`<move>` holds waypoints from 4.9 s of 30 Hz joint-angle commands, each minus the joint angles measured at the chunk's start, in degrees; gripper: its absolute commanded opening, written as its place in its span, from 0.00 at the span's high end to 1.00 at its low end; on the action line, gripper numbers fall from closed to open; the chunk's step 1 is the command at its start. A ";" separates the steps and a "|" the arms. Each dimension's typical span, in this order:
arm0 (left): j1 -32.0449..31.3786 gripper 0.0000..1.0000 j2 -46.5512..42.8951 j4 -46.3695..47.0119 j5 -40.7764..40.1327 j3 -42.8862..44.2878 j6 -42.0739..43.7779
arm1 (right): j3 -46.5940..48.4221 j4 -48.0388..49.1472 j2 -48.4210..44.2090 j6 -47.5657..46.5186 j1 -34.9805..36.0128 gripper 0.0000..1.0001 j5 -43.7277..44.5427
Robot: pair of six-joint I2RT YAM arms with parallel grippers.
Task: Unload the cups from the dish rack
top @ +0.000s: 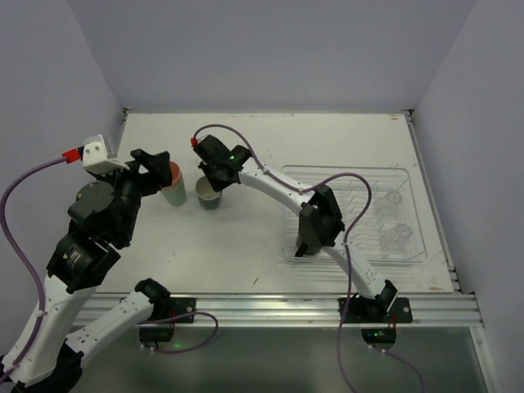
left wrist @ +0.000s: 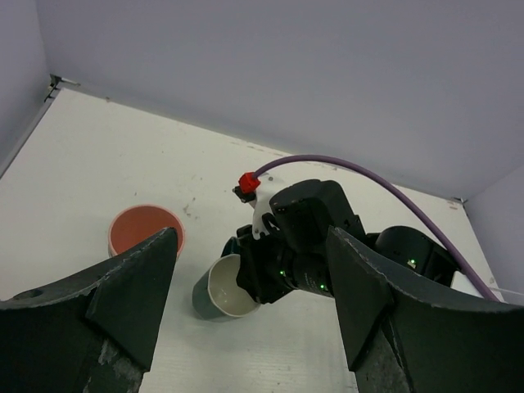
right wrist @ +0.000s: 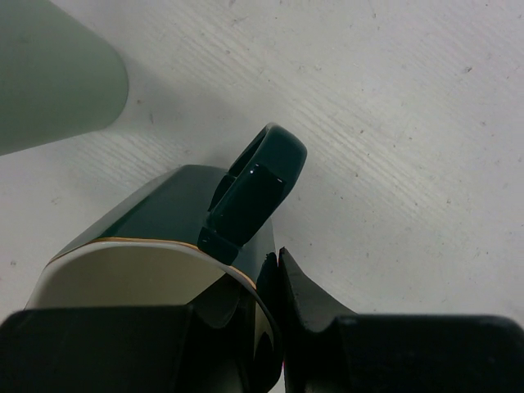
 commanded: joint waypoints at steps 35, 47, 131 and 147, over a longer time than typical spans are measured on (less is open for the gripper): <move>0.21 0.20 0.15 3.32 1.15 -2.42 -0.59 | 7.34 5.65 0.11 -4.21 -2.04 0.46 -1.19; 0.21 0.18 0.77 2.97 1.59 -1.81 -0.06 | -10.38 1.09 -28.04 -0.36 -3.35 0.11 9.88; 0.21 0.10 6.30 9.29 15.30 -9.45 -5.51 | -80.47 -0.32 -62.39 39.03 -7.75 1.00 7.24; 0.12 0.10 8.41 8.42 16.53 -8.49 -4.98 | -74.05 -3.31 -66.52 33.58 -10.12 1.00 9.62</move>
